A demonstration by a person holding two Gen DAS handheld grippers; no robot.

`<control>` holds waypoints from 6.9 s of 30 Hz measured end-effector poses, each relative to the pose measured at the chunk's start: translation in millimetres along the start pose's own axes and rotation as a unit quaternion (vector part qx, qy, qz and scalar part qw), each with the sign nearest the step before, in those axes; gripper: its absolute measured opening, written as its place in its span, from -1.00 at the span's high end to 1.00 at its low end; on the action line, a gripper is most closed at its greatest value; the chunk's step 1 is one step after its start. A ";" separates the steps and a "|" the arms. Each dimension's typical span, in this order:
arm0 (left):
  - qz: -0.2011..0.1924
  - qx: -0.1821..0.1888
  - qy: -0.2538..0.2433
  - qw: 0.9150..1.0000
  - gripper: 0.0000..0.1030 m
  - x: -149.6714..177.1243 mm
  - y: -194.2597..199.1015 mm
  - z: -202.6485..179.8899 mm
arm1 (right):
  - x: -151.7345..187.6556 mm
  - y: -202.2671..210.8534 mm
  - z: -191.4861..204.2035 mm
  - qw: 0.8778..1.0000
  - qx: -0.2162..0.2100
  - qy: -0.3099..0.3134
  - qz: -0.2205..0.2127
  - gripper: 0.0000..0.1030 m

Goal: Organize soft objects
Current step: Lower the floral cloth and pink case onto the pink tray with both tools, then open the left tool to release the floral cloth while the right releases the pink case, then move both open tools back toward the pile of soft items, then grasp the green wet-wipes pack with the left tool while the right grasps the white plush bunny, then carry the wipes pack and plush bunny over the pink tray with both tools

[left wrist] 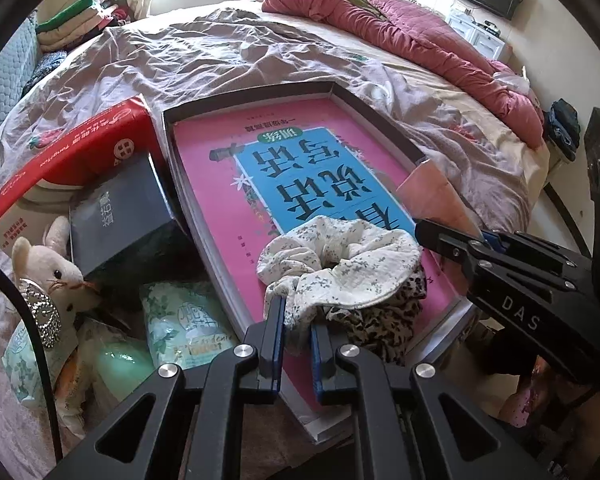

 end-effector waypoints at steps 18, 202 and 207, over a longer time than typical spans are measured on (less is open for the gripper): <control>0.010 0.004 -0.012 1.000 0.48 1.9 0.0 -3.8 | 0.5 -9.7 3.4 1.000 -0.025 -0.003 0.006 0.39; -0.110 -0.019 0.153 0.982 0.02 76.8 86.6 207.6 | -12.3 14.3 206.6 0.970 -0.210 0.116 -0.021 0.29; -0.127 -0.009 0.171 0.977 0.02 79.9 102.7 212.2 | -12.0 18.3 203.4 0.971 -0.214 0.107 -0.021 0.29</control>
Point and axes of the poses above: each gripper's, at about its wrist camera, not at the fingertips, and y roughly against the way its jaws point, z to its left, x to its underside, the point moved 4 cm from there along -y, roughly the way its jaws point, and after that the axes turned 3 degrees about -y, right-handed, at the moved point
